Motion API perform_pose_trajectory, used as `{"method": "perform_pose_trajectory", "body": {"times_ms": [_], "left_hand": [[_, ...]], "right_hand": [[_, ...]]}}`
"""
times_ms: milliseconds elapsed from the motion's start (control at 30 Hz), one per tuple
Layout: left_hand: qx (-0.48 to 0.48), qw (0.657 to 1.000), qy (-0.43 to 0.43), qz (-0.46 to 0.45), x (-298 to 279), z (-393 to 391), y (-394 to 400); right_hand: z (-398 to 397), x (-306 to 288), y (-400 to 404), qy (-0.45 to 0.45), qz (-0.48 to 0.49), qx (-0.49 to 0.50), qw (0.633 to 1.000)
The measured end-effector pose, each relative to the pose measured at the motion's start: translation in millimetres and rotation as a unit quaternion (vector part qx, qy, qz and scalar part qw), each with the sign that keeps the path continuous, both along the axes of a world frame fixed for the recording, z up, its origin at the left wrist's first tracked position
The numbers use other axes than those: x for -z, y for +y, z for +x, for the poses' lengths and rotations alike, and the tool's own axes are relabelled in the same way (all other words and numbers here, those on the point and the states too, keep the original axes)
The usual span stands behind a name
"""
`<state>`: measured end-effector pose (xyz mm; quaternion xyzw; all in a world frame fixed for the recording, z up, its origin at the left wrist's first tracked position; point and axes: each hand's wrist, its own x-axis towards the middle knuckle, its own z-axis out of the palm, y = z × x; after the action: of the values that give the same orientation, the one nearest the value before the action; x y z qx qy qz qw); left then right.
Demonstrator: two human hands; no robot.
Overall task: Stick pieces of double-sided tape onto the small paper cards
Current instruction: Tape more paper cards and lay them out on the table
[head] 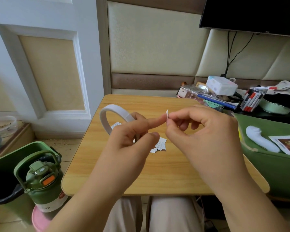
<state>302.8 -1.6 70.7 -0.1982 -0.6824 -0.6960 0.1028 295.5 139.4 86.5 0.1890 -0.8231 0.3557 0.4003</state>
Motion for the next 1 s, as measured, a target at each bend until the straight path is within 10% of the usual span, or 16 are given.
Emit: {"method": "perform_pose_trajectory", "body": {"times_ms": [1000], "left_hand": [[0.041, 0.996, -0.061, 0.052, 13, -19, -2]], "right_hand": [[-16, 13, 0, -0.113, -0.106, -0.067, 0.986]]}}
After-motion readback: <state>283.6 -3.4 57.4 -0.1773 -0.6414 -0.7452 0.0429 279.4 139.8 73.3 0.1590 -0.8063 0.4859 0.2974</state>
